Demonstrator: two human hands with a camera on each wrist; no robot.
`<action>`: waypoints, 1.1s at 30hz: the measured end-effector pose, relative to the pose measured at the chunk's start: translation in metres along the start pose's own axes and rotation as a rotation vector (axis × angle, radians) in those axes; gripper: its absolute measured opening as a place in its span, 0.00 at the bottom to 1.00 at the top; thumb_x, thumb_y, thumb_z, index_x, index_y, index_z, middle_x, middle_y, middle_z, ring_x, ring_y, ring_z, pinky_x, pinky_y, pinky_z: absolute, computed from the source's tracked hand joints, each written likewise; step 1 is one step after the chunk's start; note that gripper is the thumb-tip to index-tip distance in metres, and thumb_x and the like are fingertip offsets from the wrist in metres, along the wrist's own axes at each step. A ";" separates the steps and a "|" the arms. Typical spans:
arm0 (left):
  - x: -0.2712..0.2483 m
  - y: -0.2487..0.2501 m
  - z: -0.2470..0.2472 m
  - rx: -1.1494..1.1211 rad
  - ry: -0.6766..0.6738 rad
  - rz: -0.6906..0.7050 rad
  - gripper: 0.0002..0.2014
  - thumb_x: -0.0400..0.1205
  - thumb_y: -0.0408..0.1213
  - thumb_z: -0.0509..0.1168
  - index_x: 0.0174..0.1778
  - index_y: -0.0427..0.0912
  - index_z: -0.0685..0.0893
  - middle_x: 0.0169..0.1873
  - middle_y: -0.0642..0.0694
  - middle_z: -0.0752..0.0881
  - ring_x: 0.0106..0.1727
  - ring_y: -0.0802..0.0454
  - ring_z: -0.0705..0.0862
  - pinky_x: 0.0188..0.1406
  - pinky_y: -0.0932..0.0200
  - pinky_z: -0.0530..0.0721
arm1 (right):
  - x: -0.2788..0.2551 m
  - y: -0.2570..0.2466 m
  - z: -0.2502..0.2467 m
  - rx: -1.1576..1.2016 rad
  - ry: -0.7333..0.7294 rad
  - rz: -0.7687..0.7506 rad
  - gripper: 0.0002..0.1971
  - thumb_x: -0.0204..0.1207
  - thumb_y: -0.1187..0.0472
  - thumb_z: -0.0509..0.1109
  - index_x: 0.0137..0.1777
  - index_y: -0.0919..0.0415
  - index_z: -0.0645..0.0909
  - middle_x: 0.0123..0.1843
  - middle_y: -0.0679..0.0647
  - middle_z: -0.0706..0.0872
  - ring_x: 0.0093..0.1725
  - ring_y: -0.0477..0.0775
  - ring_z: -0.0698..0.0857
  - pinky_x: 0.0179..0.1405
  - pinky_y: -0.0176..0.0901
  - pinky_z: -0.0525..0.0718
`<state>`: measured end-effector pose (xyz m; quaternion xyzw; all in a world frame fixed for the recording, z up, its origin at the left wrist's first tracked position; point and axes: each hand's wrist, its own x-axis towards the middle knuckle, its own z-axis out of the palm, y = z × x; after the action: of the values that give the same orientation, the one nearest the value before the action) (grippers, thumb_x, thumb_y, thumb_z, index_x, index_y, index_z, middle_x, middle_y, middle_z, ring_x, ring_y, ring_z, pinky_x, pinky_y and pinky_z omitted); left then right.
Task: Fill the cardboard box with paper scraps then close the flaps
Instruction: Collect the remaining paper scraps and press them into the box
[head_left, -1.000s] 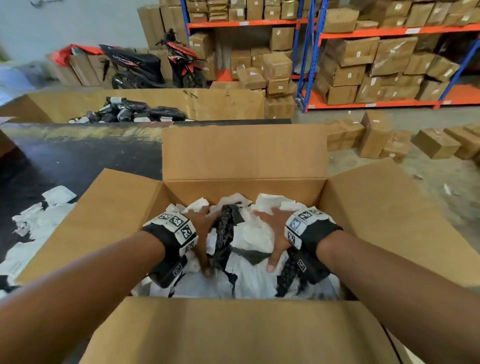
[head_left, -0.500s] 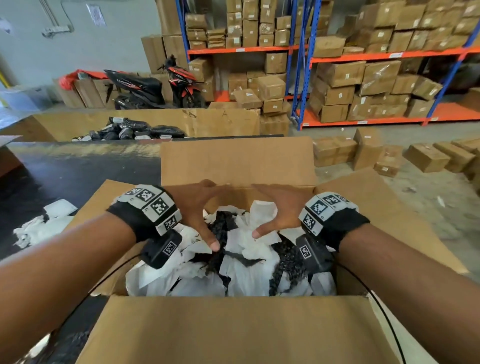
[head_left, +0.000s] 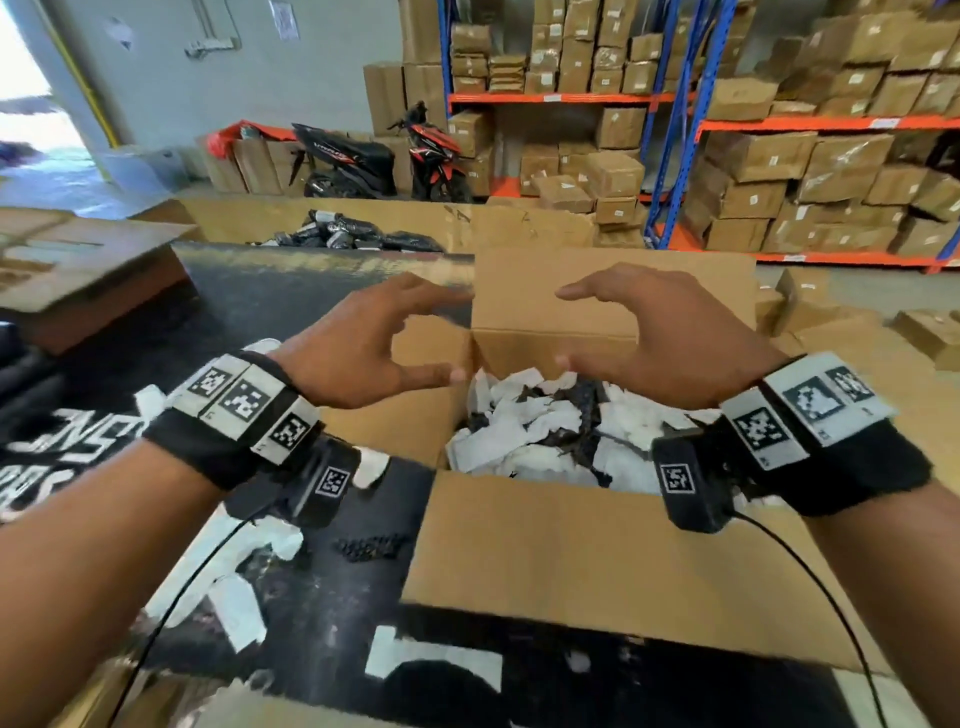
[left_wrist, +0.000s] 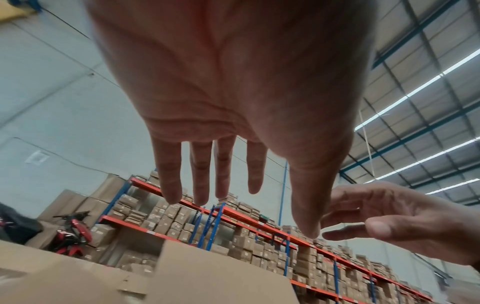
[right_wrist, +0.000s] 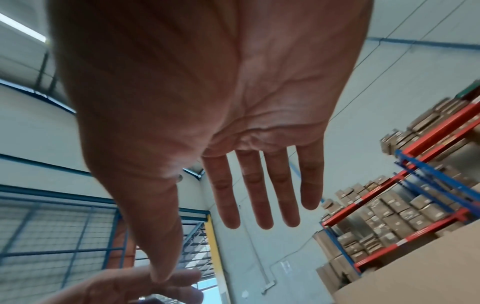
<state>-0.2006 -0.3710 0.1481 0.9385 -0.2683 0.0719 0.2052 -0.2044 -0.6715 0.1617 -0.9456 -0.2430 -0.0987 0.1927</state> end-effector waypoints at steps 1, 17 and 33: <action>-0.022 -0.011 -0.007 -0.003 0.015 -0.029 0.39 0.74 0.64 0.73 0.82 0.60 0.72 0.71 0.55 0.78 0.70 0.56 0.80 0.69 0.47 0.84 | 0.000 -0.026 0.011 0.029 0.012 -0.036 0.35 0.68 0.32 0.72 0.74 0.44 0.78 0.69 0.44 0.82 0.70 0.49 0.78 0.70 0.49 0.76; -0.347 -0.217 0.066 -0.039 -0.208 -0.740 0.59 0.61 0.83 0.62 0.87 0.59 0.59 0.85 0.36 0.57 0.85 0.36 0.62 0.83 0.41 0.66 | -0.020 -0.235 0.308 0.050 -0.469 0.028 0.41 0.72 0.32 0.70 0.82 0.48 0.65 0.77 0.53 0.71 0.76 0.59 0.72 0.71 0.57 0.78; -0.256 -0.286 0.138 -0.028 -0.313 -0.507 0.48 0.71 0.73 0.46 0.86 0.50 0.63 0.87 0.41 0.59 0.87 0.40 0.59 0.85 0.29 0.54 | 0.060 -0.244 0.423 0.257 -0.429 0.068 0.34 0.80 0.48 0.66 0.83 0.59 0.64 0.87 0.59 0.62 0.86 0.60 0.60 0.84 0.57 0.61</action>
<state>-0.2609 -0.0878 -0.1384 0.9723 -0.0548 -0.1312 0.1857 -0.2352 -0.2748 -0.1275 -0.9202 -0.2570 0.1426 0.2587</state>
